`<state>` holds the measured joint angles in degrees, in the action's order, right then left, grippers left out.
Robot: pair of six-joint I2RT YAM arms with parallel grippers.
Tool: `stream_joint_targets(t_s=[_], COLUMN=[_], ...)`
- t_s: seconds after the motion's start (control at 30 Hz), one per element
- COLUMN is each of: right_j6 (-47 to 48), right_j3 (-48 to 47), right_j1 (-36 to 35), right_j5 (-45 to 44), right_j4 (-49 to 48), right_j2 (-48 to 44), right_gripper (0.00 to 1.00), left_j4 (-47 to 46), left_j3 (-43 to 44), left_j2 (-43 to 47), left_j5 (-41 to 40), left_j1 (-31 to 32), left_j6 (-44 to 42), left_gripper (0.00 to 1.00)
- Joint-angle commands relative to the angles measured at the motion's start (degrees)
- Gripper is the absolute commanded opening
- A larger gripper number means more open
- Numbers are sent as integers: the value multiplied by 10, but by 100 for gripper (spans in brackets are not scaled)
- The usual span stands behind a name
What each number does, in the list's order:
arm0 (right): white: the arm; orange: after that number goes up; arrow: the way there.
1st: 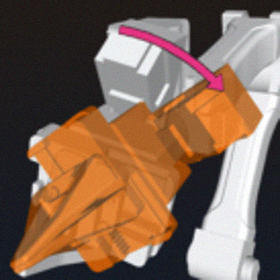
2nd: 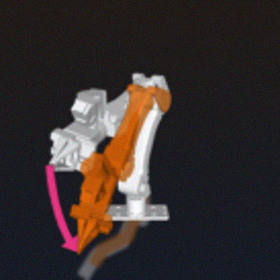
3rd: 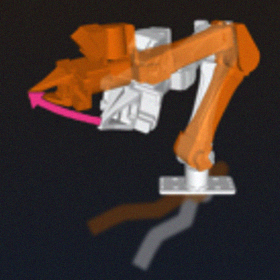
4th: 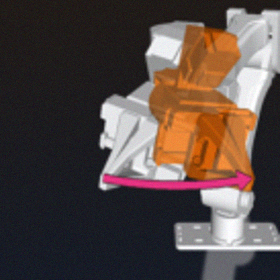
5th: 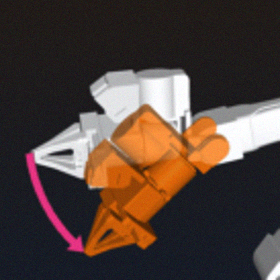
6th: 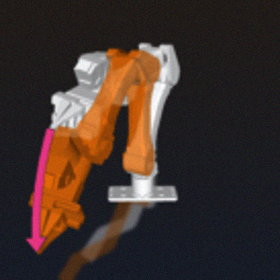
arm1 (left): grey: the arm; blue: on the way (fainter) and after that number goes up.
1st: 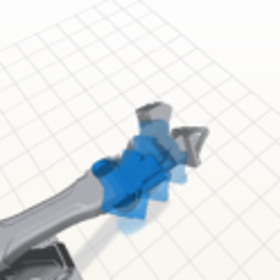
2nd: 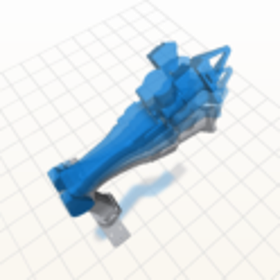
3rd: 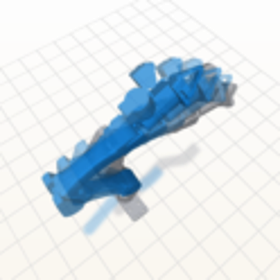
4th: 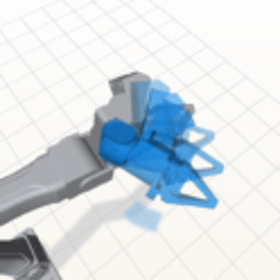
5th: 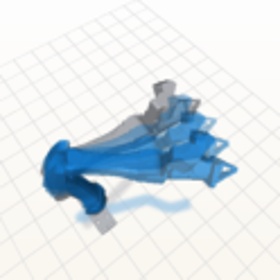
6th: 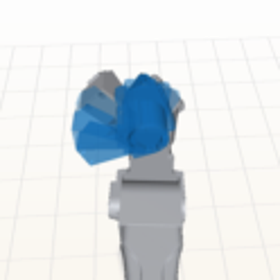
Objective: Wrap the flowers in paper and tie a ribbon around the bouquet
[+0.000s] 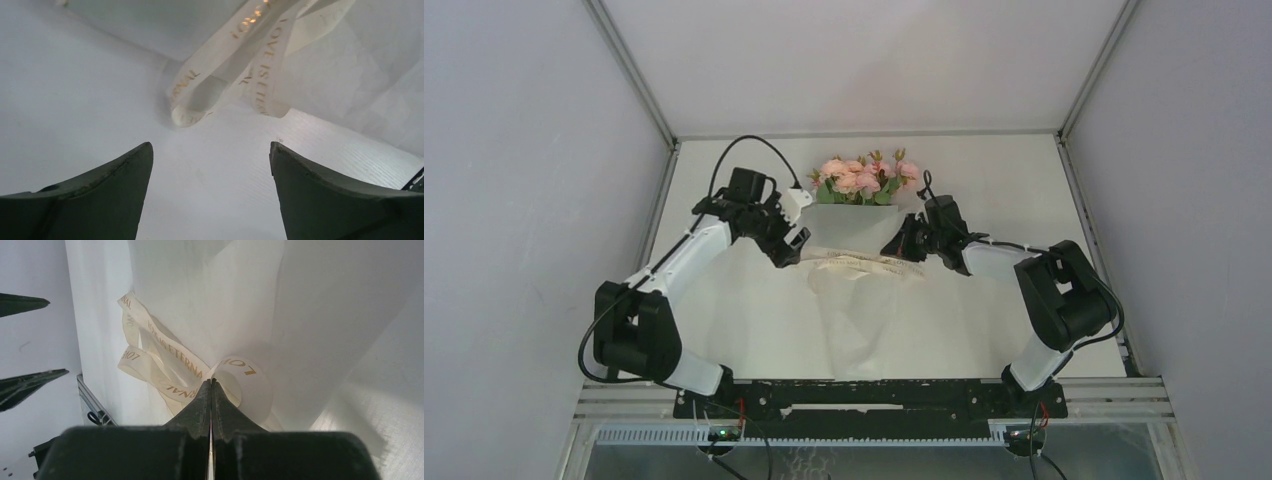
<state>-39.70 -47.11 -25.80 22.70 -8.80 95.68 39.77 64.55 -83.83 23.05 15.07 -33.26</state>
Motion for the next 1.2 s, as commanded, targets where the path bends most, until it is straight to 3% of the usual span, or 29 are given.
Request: stream_joint_targets(t_s=[0.0, 0.07, 0.13, 0.23, 0.37, 0.5, 0.6, 0.73, 0.83, 0.9, 1.03, 1.17], right_j6=[5, 6, 8, 14, 28, 29, 30, 30, 35, 45, 68, 52], right_j3=[-24, -32, -35, -35, -35, -40, -47, -57, -71, -75, -75, -60], right_j1=[-5, -6, -8, -8, -4, 2, 4, 7, 16, 27, 40, 29], right_j5=[25, 32, 35, 42, 53, 73, 80, 89, 99, 104, 93, 63], right_j4=[-19, -10, -4, 14, 38, 41, 42, 44, 61, 76, 115, 137], right_j2=[-6, -2, -6, -19, -32, -25, -16, -3, 2, -13, -63, -114], right_gripper=[0, 0, 0, 0, 0, 0, 0, 0, 16, 29, 48, 54], left_j4=[18, -6, -38, -72, -59, -65, -49, -32, -9, -1, 2, 0], left_j3=[24, 22, 30, 64, 114, 121, 125, 128, 149, 159, 171, 184], left_j2=[1, -6, -27, -84, -155, -182, -193, -200, -205, -199, -194, -208], left_j5=[-43, -77, -84, -117, -143, -144, -135, -123, -106, -81, -35, -17], left_j1=[101, 171, 197, 206, 206, 207, 209, 210, 209, 209, 204, 199], left_j6=[-60, -88, -98, -93, -98, -104, -108, -115, -108, -98, -79, -48], left_gripper=[88, 85, 81, 75, 80, 78, 68, 43, 17, 6, 3, 0])
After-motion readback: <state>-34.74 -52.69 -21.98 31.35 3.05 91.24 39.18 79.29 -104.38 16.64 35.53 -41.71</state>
